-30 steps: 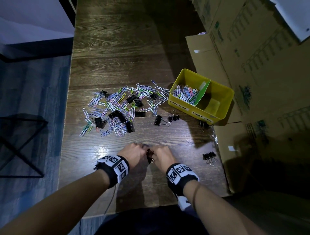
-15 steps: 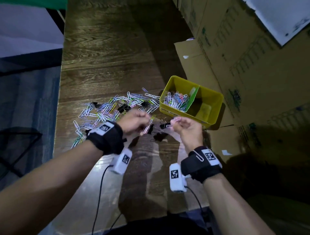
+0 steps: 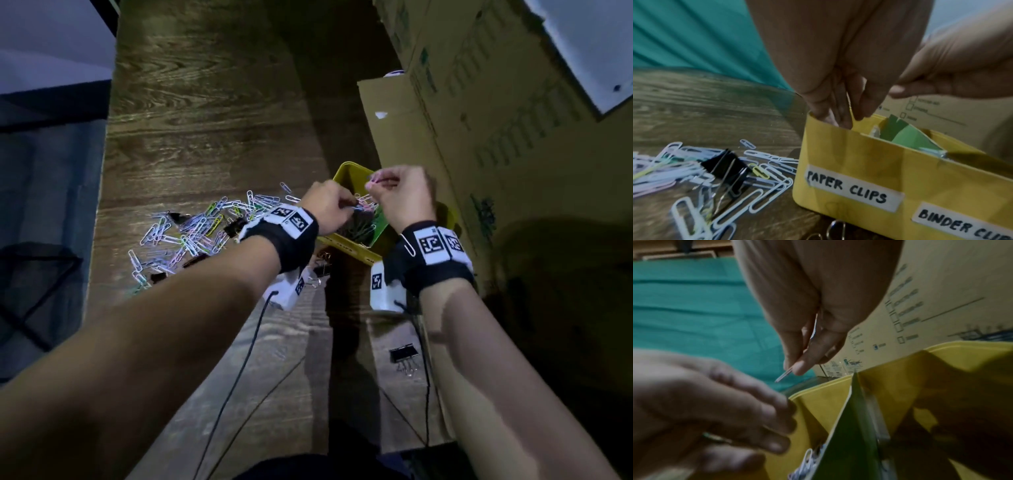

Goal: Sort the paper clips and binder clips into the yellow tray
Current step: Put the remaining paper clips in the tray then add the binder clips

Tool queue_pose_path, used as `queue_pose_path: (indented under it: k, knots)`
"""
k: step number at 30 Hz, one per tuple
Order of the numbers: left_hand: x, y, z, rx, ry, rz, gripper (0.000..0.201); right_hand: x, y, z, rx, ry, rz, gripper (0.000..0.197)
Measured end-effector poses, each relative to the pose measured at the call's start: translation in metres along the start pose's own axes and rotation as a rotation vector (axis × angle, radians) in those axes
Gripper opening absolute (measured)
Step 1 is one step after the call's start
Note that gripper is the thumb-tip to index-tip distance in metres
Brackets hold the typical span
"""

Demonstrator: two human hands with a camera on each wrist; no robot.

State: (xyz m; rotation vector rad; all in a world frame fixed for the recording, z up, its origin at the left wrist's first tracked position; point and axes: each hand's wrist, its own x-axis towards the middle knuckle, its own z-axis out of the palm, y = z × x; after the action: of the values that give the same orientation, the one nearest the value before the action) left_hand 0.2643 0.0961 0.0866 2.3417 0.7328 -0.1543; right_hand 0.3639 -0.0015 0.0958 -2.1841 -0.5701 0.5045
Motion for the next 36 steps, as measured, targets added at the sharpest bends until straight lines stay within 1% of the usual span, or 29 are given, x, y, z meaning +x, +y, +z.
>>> queue_pose_path:
  k: [2, 4, 6, 7, 8, 10, 12, 14, 15, 17, 18, 19, 21, 24, 26, 27, 29, 30, 33, 35, 36]
  knots:
    - [-0.015, -0.010, -0.004, -0.143, 0.116, -0.003, 0.020, 0.005, -0.003, 0.012, -0.141, -0.077, -0.046, 0.005]
    - [-0.035, -0.021, -0.010, -0.251, 0.213, 0.001, 0.018, 0.006, -0.006, 0.024, -0.309, -0.152, -0.068, 0.012]
    - [-0.062, -0.037, -0.015, -0.320, 0.254, 0.014, 0.015, 0.004, -0.008, 0.033, -0.413, -0.218, -0.096, 0.022]
    - [-0.077, -0.049, -0.017, -0.328, 0.253, 0.014, 0.014, 0.002, -0.010, 0.035, -0.436, -0.242, -0.111, 0.027]
    - [-0.092, -0.065, -0.020, -0.313, 0.241, 0.003, 0.014, -0.001, -0.011, 0.037, -0.447, -0.253, -0.121, 0.031]
    - [-0.123, -0.103, -0.027, -0.259, 0.221, -0.062, 0.016, -0.011, -0.018, 0.042, -0.426, -0.225, -0.173, 0.031]
    - [-0.152, -0.149, -0.038, -0.175, 0.283, -0.145, 0.020, -0.028, -0.030, 0.054, -0.370, -0.201, -0.283, 0.030]
    - [-0.174, -0.194, -0.049, -0.052, 0.348, -0.237, 0.021, -0.050, -0.044, 0.075, -0.357, -0.274, -0.415, 0.029]
    - [-0.182, -0.213, -0.053, -0.004, 0.330, -0.280, 0.028, -0.062, -0.051, 0.090, -0.356, -0.338, -0.469, 0.029]
    - [-0.191, -0.242, -0.050, 0.055, 0.216, -0.340, 0.044, -0.082, -0.062, 0.124, -0.348, -0.489, -0.526, 0.033]
    - [-0.193, -0.251, -0.046, 0.072, 0.163, -0.350, 0.046, -0.091, -0.066, 0.143, -0.350, -0.567, -0.537, 0.037]
    - [-0.193, -0.257, -0.040, 0.075, 0.140, -0.336, 0.043, -0.098, -0.068, 0.163, -0.357, -0.634, -0.527, 0.042]
    - [-0.189, -0.266, -0.029, 0.049, 0.150, -0.267, 0.034, -0.105, -0.068, 0.198, -0.404, -0.725, -0.492, 0.051]
    - [-0.185, -0.269, -0.028, -0.005, 0.159, -0.203, 0.027, -0.108, -0.071, 0.231, -0.553, -0.780, -0.510, 0.052]
    - [-0.183, -0.271, -0.039, -0.079, 0.141, -0.202, 0.025, -0.108, -0.072, 0.241, -0.590, -0.764, -0.534, 0.044]
    - [-0.180, -0.271, -0.048, -0.122, 0.138, -0.216, 0.023, -0.107, -0.073, 0.243, -0.573, -0.735, -0.534, 0.035]
    - [-0.170, -0.274, -0.069, -0.174, 0.196, -0.244, 0.021, -0.105, -0.074, 0.245, -0.525, -0.696, -0.509, 0.016]
    - [-0.162, -0.276, -0.081, -0.173, 0.251, -0.257, 0.022, -0.103, -0.075, 0.244, -0.505, -0.689, -0.488, 0.010]
    - [-0.123, -0.286, -0.108, -0.230, 0.371, -0.340, 0.024, -0.093, -0.075, 0.238, -0.396, -0.602, -0.432, 0.006]
    - [-0.094, -0.294, -0.115, -0.300, 0.398, -0.410, 0.025, -0.083, -0.075, 0.227, -0.315, -0.506, -0.394, 0.007]
    - [-0.081, -0.299, -0.116, -0.312, 0.387, -0.426, 0.025, -0.076, -0.074, 0.221, -0.295, -0.455, -0.376, 0.009]
